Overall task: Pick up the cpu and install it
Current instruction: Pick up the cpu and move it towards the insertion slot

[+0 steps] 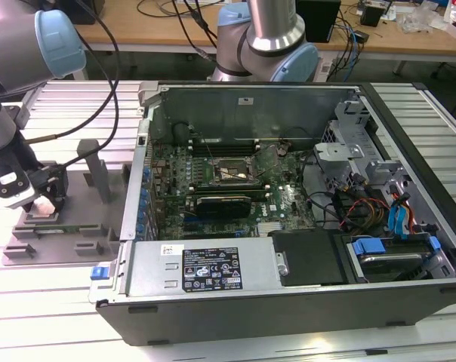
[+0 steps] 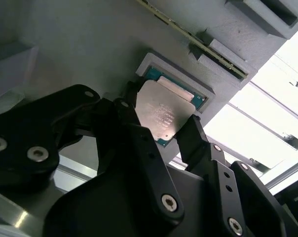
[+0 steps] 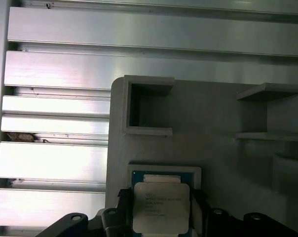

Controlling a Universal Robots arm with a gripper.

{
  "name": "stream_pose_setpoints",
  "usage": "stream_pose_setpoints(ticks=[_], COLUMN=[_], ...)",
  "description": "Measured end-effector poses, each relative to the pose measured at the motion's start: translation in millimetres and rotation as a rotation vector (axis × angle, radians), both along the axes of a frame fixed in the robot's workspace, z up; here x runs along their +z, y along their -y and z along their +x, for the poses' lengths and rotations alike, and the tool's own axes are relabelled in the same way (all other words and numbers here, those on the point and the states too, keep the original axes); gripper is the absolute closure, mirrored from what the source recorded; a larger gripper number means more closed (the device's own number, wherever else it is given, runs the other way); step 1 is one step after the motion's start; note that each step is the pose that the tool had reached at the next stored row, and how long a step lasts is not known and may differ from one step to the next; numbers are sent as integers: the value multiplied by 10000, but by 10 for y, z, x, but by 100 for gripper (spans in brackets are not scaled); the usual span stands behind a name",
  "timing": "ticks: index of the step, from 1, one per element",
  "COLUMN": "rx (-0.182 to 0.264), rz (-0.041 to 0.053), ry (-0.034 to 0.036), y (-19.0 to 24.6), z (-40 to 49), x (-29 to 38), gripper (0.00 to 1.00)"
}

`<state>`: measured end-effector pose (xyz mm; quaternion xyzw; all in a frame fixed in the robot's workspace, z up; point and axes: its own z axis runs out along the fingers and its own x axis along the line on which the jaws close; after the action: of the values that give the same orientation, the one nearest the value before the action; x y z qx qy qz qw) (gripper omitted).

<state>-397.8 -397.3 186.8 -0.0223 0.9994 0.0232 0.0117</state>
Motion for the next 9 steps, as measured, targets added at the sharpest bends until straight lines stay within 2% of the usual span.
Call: stream_pose_setpoints(ticks=[3, 9], rx=[0, -1], rz=[0, -2], ry=[0, -3], y=[0, 7], z=[0, 0], x=[24, 10], gripper=[42, 42])
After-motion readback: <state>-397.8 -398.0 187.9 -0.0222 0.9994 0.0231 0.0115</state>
